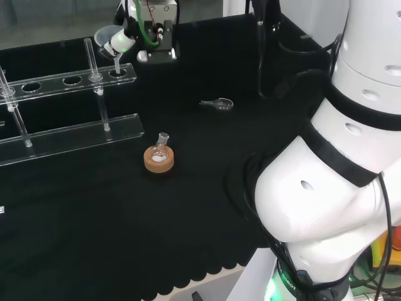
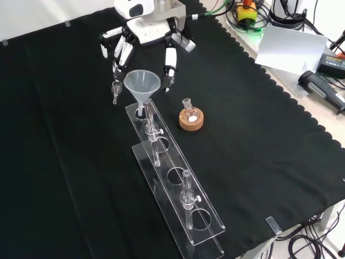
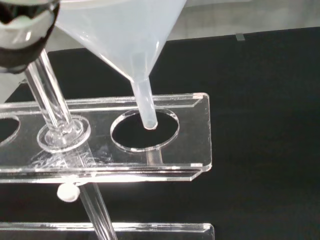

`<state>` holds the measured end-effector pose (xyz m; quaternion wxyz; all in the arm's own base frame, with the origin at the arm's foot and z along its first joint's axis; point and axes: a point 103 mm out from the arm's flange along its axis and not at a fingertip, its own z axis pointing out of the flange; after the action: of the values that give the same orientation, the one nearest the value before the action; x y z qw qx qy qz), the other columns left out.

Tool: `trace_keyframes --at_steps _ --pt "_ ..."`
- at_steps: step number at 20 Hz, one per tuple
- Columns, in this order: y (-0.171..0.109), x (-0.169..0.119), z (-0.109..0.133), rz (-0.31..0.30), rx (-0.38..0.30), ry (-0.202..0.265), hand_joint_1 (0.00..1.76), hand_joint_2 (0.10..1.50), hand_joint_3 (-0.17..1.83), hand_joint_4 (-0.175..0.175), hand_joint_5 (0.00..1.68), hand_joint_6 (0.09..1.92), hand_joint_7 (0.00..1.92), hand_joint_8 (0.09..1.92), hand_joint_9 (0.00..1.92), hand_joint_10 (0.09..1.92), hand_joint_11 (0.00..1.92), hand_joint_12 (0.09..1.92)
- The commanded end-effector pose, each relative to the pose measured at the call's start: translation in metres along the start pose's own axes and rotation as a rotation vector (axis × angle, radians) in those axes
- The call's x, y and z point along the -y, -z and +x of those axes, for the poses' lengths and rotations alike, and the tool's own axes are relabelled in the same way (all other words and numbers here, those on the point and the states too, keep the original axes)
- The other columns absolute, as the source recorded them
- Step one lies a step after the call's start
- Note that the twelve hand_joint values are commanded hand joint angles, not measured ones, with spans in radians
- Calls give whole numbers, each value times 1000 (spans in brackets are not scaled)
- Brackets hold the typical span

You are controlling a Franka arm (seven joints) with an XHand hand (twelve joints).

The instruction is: Put the funnel back on the funnel stand.

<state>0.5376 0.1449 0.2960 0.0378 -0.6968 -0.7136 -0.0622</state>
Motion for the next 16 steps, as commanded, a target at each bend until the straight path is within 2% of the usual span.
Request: trace_keyframes --at_steps 1,5,9,16 --pt "-8 -2 10 49 25 21 862 499 582 96 835 197 1198 87 859 254 0 1386" --pt "-12 -3 12 73 39 30 826 498 583 97 728 145 1060 87 806 238 0 1264" --pt "-15 -5 12 84 55 44 807 500 577 100 722 131 1018 87 775 235 0 1207" --pt "-12 -6 1 81 65 43 794 506 566 101 729 121 999 87 754 242 0 1161"
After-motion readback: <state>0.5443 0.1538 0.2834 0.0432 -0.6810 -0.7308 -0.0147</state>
